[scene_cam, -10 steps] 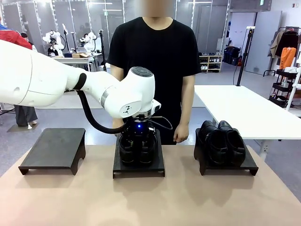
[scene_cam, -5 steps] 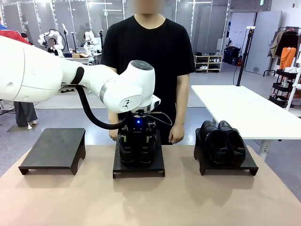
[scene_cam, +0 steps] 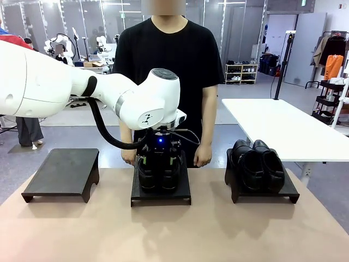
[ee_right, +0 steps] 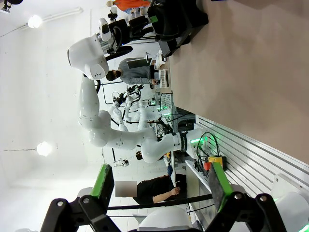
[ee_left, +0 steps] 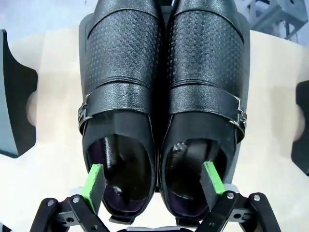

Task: Place the shoes on the stand as instructed by the person.
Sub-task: Pick up another pair of Shoes and place it on the Shoes Stand indicated by the person.

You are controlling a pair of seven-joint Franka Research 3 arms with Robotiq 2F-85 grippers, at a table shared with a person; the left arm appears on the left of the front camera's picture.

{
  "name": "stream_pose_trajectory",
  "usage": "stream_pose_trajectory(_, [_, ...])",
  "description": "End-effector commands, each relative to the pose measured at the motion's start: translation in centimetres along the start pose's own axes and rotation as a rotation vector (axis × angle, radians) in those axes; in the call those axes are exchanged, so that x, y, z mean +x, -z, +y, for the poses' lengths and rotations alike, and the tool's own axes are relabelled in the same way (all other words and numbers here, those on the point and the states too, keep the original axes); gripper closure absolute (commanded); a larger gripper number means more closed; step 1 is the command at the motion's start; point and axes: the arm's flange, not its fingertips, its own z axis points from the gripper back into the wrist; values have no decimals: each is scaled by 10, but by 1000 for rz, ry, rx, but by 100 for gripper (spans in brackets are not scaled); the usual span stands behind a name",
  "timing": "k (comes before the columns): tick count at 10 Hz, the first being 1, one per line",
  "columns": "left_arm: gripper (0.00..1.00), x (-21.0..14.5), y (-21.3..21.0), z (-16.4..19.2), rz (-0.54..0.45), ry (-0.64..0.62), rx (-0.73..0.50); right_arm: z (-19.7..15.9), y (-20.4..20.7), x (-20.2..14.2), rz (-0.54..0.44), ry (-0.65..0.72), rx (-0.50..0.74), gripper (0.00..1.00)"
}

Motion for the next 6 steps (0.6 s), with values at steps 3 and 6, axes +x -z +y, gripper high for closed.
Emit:
stream_pose_trajectory(3, [0, 1, 1, 1, -5, -2, 1, 0, -1, -2, 6, -7, 4, 0])
stream_pose_trajectory(6, [0, 1, 1, 1, -5, -2, 1, 0, -1, -2, 6, -7, 4, 0])
